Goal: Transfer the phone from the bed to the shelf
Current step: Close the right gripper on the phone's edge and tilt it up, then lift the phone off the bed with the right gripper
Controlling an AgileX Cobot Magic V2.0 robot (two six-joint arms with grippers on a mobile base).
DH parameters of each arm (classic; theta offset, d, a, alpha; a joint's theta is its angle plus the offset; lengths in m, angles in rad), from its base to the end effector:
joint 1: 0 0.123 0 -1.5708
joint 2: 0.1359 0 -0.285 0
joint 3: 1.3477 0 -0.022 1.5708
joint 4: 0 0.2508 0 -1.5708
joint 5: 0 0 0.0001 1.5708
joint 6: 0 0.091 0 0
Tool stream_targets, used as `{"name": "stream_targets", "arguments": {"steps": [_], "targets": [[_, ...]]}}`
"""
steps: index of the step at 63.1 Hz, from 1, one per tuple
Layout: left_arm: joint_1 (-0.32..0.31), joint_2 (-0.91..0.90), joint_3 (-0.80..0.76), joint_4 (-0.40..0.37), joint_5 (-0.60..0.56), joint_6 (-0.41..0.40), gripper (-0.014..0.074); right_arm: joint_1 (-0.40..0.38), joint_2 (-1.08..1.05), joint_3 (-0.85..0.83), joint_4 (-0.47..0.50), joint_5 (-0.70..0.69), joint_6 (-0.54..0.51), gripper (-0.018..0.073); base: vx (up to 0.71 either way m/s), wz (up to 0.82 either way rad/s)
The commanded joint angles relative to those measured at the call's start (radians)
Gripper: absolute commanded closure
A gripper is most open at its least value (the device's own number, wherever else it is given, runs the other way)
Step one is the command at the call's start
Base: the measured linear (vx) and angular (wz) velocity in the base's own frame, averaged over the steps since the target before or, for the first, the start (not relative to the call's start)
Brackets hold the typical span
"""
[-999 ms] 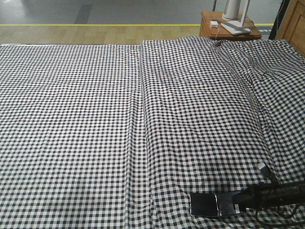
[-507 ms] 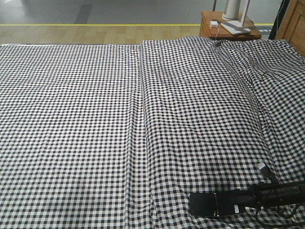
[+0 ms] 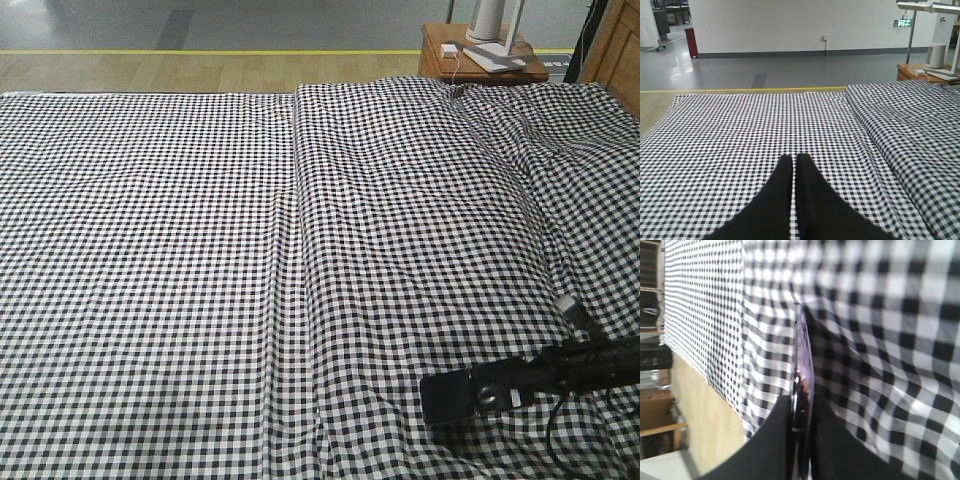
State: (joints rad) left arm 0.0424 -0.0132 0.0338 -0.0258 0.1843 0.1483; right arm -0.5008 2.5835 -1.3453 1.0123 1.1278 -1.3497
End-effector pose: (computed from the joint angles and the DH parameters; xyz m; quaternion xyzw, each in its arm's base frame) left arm 0.0562 0.0020 0.1857 0.0317 0.7468 0.0531 0.6622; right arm 0.3478 -0.1109 -0.0336 -0.0219 0.8904 0.4460 0.0882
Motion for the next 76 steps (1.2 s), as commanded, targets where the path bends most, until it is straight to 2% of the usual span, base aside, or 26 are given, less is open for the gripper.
{"name": "stream_targets", "arguments": {"steps": [1,26,36,51,76], "targets": [[-0.004,-0.013,-0.021,-0.009,-0.072,-0.006,0.0595,0.0,-0.159,0.038,0.034,0.161,-0.002,0.0563,0.0,0.0],[-0.004,-0.013,-0.021,-0.009,-0.072,-0.006,0.0595,0.001,-0.547,0.134,0.043,0.161,0.071,0.0563,0.0,0.0],[-0.004,-0.013,-0.021,-0.009,-0.072,-0.006,0.0595,0.039,-0.708,0.134,0.058,0.16,0.081,0.0563,0.0,0.0],[-0.004,-0.013,-0.021,-0.009,-0.072,-0.006,0.0595,0.176,-0.87,0.134,0.088,0.16,0.093,0.0563,0.0,0.0],[-0.004,-0.013,-0.021,-0.009,-0.072,-0.006,0.0595,0.493,-1.085,0.134,0.087,0.16,0.137,0.0562,0.0,0.0]]}}
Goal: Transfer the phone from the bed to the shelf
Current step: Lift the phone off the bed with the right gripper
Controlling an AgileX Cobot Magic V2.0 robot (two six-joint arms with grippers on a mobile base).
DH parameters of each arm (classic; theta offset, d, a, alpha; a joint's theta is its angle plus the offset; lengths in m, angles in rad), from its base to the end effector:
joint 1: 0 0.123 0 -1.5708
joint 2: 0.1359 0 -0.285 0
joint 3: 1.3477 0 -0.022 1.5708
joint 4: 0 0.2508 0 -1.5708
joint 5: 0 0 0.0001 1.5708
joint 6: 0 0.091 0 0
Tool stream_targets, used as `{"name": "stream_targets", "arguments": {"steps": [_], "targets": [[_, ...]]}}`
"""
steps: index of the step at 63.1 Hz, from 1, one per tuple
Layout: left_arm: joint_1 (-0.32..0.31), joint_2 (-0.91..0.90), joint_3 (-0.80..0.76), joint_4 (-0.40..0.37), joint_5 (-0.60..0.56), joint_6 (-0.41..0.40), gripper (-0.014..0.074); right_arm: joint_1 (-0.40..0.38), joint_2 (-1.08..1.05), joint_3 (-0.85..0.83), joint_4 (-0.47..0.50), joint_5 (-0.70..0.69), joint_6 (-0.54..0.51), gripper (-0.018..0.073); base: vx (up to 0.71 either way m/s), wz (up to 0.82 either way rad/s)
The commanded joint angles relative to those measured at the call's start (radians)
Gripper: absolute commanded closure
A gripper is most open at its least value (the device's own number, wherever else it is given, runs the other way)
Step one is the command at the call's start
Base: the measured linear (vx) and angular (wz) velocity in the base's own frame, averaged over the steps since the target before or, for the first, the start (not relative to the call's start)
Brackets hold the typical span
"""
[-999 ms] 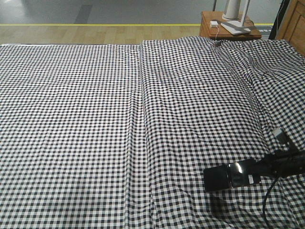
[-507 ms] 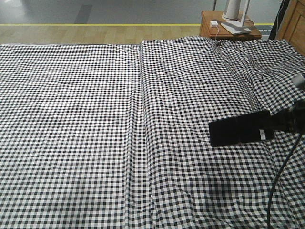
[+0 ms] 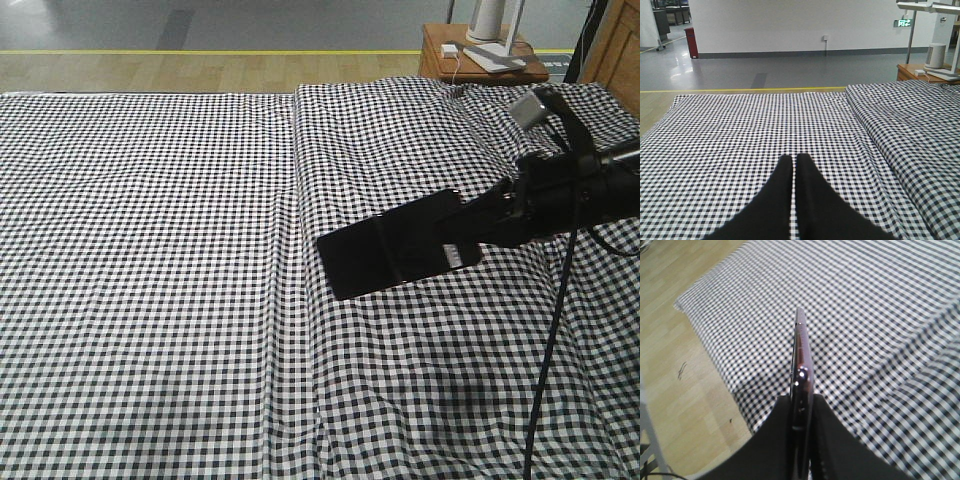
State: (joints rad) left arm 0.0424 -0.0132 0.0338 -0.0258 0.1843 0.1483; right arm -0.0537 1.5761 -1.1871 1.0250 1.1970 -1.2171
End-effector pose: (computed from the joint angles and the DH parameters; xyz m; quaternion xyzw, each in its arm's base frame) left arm 0.0562 0.0020 0.1857 0.0317 0.7468 0.0531 0.6622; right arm 0.3081 0.0560 0.2998 -0.3428 0.8170 0.3537 0.2998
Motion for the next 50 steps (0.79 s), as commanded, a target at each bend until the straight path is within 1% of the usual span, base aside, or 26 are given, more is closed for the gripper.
{"name": "stream_targets", "arguments": {"steps": [1,14,27,42,50], "targets": [[-0.004,-0.013,-0.021,-0.009,-0.072,-0.006,0.0595,0.059,-0.087,-0.024,0.074,0.09,0.005,0.0562,0.0,0.0],[-0.004,-0.013,-0.021,-0.009,-0.072,-0.006,0.0595,0.169,-0.169,-0.024,0.074,0.09,0.005,0.0562,0.0,0.0],[-0.004,-0.013,-0.021,-0.009,-0.072,-0.006,0.0595,0.249,-0.228,-0.024,0.075,0.09,0.009,0.0562,0.0,0.0],[-0.004,-0.013,-0.021,-0.009,-0.072,-0.006,0.0595,0.313,-0.282,-0.024,0.083,0.089,0.012,0.0561,0.0,0.0],[-0.004,-0.013,-0.021,-0.009,-0.072,-0.006,0.0595,0.32,-0.301,-0.024,0.096,0.088,0.012,0.0562,0.0,0.0]]}}
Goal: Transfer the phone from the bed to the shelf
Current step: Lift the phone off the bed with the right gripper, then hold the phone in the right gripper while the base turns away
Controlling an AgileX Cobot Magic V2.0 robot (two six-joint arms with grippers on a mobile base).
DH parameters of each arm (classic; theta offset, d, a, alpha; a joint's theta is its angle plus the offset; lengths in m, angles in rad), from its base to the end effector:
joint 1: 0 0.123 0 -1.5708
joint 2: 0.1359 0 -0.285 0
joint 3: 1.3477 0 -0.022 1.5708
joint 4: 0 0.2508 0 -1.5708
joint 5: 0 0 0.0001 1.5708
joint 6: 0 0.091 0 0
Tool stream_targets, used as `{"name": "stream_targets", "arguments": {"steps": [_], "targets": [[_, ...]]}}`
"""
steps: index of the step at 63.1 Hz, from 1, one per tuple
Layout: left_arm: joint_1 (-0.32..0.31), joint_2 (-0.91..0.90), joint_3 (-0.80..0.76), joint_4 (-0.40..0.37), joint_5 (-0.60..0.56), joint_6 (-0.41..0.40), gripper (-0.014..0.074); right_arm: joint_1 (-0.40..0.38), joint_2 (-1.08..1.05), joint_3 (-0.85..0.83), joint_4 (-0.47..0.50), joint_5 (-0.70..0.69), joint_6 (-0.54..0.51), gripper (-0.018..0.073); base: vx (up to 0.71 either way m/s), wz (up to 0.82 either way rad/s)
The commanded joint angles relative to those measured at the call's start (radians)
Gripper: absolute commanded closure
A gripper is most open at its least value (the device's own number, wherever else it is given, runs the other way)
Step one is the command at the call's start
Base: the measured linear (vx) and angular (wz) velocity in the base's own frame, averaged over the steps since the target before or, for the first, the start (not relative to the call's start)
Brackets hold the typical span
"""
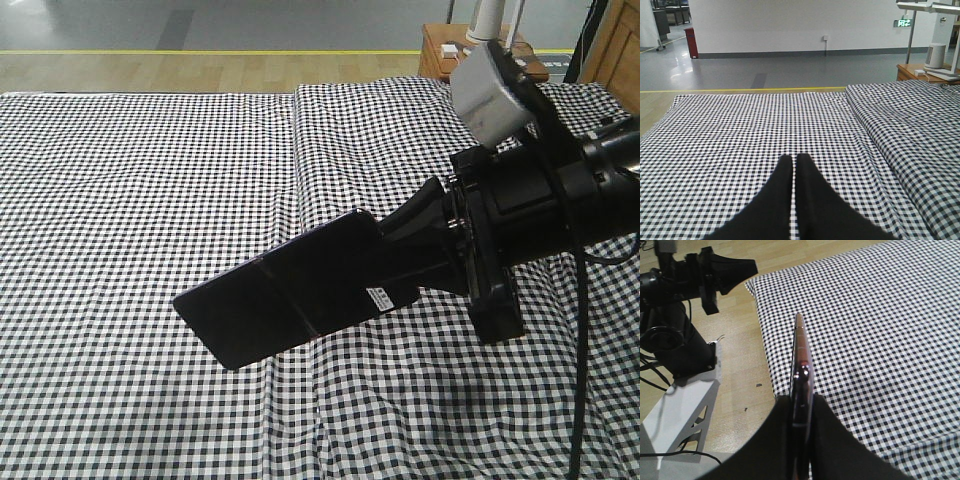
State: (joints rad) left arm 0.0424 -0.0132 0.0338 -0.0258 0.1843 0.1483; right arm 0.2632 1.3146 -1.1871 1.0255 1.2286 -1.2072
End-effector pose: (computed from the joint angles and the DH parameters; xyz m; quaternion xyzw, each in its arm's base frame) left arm 0.0562 0.0020 0.1857 0.0317 0.7468 0.0531 0.6622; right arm 0.2184 0.1348 0.3721 -0.5087 0.7015 0.3694 0.3357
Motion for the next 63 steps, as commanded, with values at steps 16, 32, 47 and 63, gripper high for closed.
{"name": "stream_targets", "arguments": {"steps": [16,32,47,63], "targets": [[-0.004,-0.013,-0.021,-0.009,-0.072,-0.006,0.0595,0.004,-0.043,-0.024,0.1,0.057,0.002,0.0562,0.0,0.0],[-0.004,-0.013,-0.021,-0.009,-0.072,-0.006,0.0595,0.004,-0.043,-0.024,0.113,0.057,0.002,0.0562,0.0,0.0],[-0.004,-0.013,-0.021,-0.009,-0.072,-0.006,0.0595,0.004,-0.043,-0.024,0.113,0.057,0.002,0.0562,0.0,0.0],[-0.004,-0.013,-0.021,-0.009,-0.072,-0.006,0.0595,0.004,-0.043,-0.024,0.113,0.057,0.002,0.0562,0.0,0.0]]}}
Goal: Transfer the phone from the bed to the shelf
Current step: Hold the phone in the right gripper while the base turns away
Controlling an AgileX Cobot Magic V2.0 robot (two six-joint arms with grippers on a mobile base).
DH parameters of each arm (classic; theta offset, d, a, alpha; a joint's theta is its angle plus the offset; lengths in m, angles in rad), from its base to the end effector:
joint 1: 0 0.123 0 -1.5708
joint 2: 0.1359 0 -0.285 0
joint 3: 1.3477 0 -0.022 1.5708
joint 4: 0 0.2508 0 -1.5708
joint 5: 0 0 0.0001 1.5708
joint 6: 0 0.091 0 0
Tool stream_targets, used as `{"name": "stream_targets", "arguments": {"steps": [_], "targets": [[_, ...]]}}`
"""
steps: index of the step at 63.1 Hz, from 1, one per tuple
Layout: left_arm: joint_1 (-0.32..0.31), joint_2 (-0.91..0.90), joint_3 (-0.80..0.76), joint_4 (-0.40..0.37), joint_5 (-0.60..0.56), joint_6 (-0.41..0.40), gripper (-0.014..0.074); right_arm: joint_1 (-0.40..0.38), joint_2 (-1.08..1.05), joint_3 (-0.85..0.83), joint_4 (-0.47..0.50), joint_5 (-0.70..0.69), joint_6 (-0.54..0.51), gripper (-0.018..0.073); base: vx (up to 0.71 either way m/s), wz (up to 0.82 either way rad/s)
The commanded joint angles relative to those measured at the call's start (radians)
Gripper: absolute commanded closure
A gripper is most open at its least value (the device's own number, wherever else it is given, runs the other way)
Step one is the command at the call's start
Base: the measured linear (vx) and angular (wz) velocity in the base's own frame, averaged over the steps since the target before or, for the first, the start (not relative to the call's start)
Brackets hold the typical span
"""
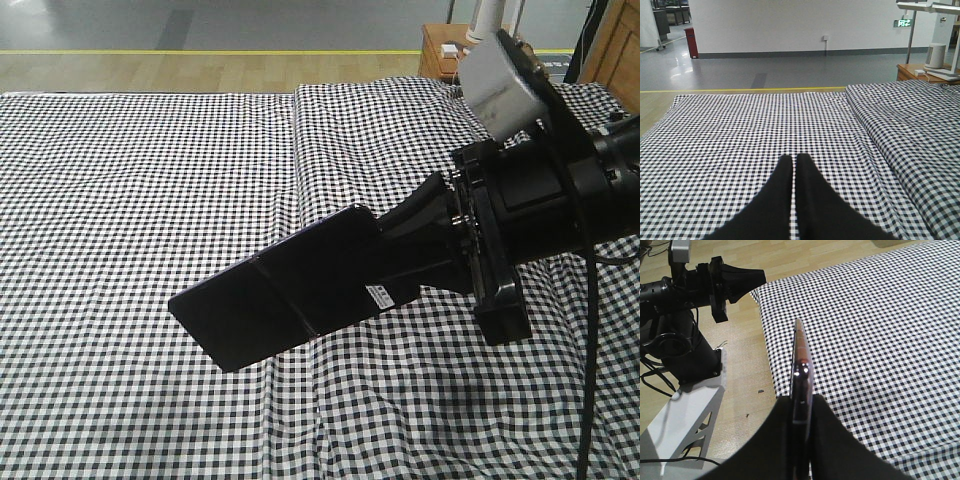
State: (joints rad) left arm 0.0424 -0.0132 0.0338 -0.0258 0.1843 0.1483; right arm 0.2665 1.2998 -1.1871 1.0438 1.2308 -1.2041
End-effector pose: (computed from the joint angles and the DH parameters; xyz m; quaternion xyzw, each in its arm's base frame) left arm 0.0562 0.0020 0.1857 0.0317 0.7468 0.0531 0.6622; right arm 0.2140 0.1353 0.3771 -0.5071 0.6957 0.3760 0.3426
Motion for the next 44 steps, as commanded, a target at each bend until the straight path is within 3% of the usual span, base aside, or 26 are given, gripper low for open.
{"name": "stream_targets", "arguments": {"steps": [1,44], "targets": [[-0.004,-0.013,-0.021,-0.009,-0.072,-0.006,0.0595,0.0,-0.028,-0.024,0.095,0.055,-0.001,0.0562,0.0,0.0],[-0.004,-0.013,-0.021,-0.009,-0.072,-0.006,0.0595,0.0,-0.028,-0.024,0.095,0.055,-0.002,0.0562,-0.01,0.03]]}}
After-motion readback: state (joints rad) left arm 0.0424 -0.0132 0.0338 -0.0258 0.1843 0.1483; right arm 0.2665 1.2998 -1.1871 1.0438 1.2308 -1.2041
